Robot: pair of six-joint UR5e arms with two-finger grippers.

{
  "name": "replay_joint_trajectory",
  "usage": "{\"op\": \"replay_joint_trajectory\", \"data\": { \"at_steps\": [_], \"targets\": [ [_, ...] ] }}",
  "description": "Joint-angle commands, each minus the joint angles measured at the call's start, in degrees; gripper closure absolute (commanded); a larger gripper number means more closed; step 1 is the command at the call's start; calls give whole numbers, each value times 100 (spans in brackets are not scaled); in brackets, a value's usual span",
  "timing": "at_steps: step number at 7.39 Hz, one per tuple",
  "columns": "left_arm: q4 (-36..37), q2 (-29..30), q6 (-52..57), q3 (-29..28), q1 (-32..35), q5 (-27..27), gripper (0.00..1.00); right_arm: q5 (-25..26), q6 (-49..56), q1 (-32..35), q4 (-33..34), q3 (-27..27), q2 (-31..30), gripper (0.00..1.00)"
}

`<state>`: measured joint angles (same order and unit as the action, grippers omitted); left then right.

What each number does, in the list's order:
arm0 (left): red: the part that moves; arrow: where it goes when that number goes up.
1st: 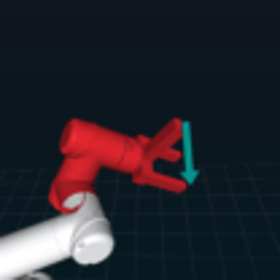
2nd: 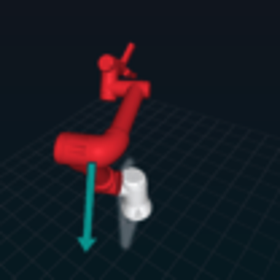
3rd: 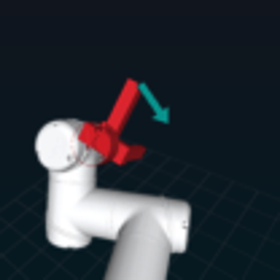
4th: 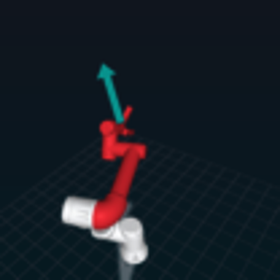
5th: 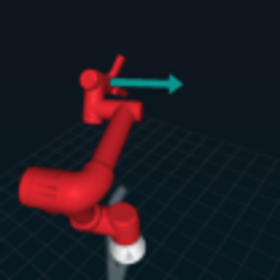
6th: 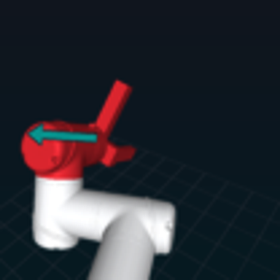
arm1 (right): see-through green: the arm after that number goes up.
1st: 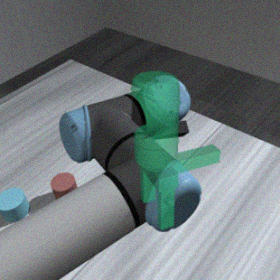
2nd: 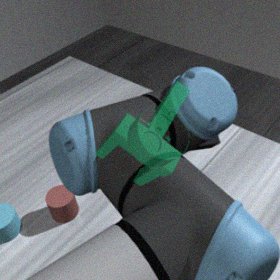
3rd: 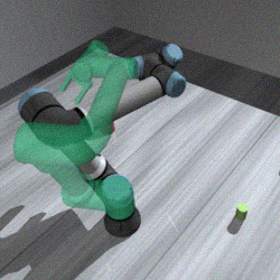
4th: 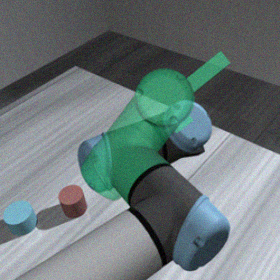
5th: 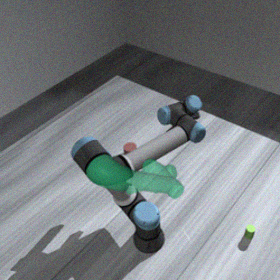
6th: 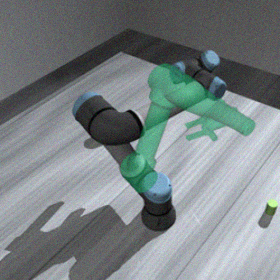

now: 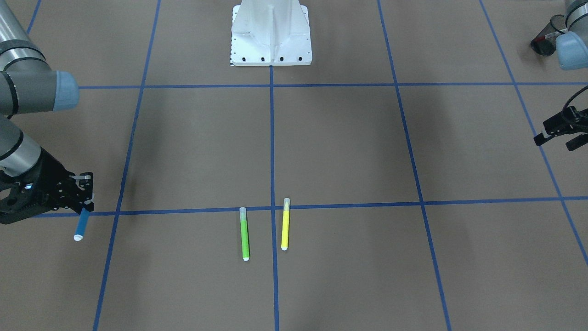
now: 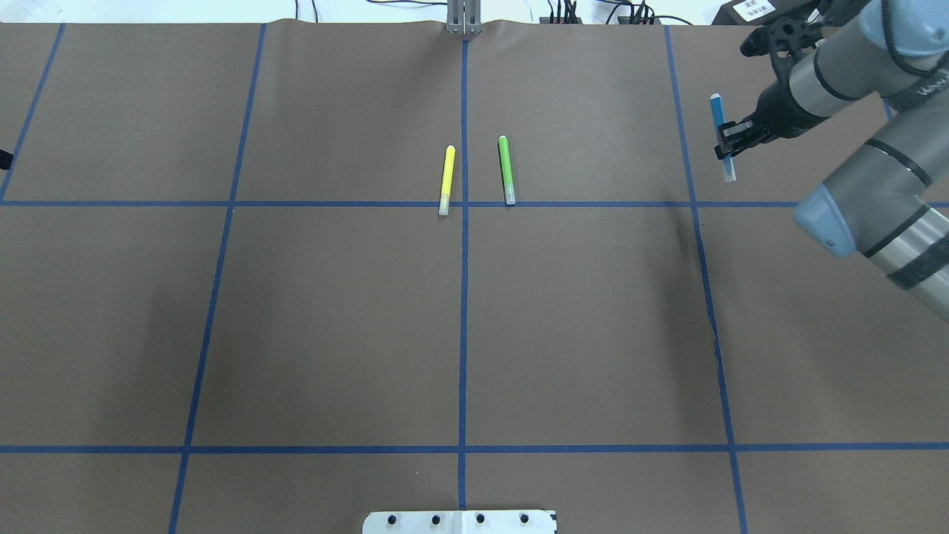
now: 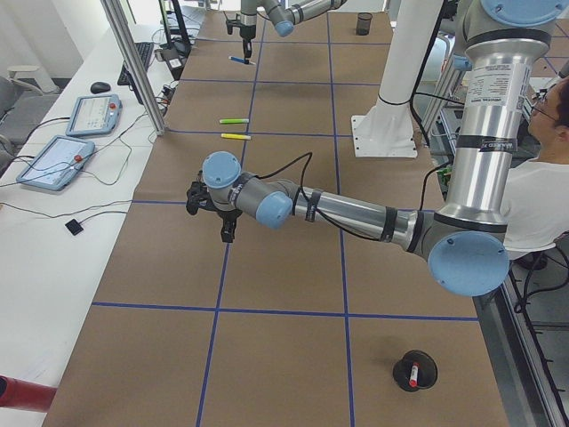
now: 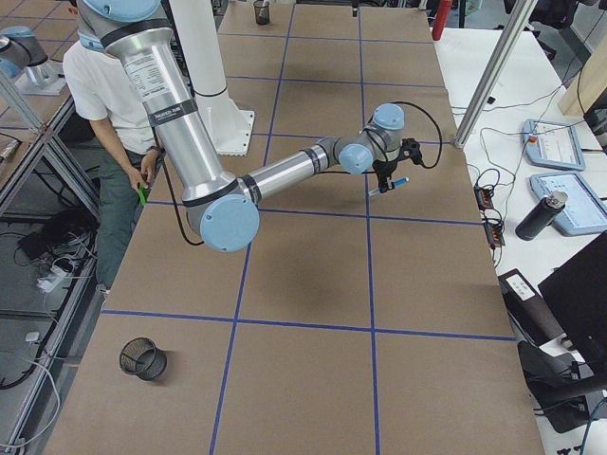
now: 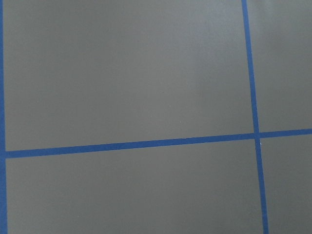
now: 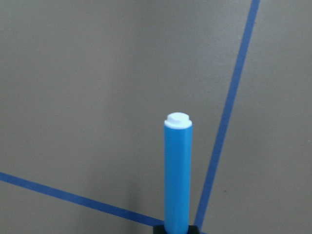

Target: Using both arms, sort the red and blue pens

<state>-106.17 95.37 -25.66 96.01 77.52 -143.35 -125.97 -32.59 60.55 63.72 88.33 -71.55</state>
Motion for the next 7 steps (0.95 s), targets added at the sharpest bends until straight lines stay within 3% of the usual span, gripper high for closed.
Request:
{"op": "replay_joint_trajectory", "data": {
  "at_steps": [1, 3, 4, 7],
  "targets": [
    [0, 0, 0, -12, 0, 0, 2, -365, 251, 412, -1539, -298, -822, 100],
    [0, 0, -9, -29, 0, 0, 2, -593, 376, 850, -2824, -510, -1499, 100],
    [0, 0, -9, -30, 0, 0, 2, -1152, 376, 1288, -3204, -510, -1868, 100],
    [0, 0, -9, -30, 0, 0, 2, -2023, 324, 2124, -4295, -501, -2932, 100]
  ]
}}
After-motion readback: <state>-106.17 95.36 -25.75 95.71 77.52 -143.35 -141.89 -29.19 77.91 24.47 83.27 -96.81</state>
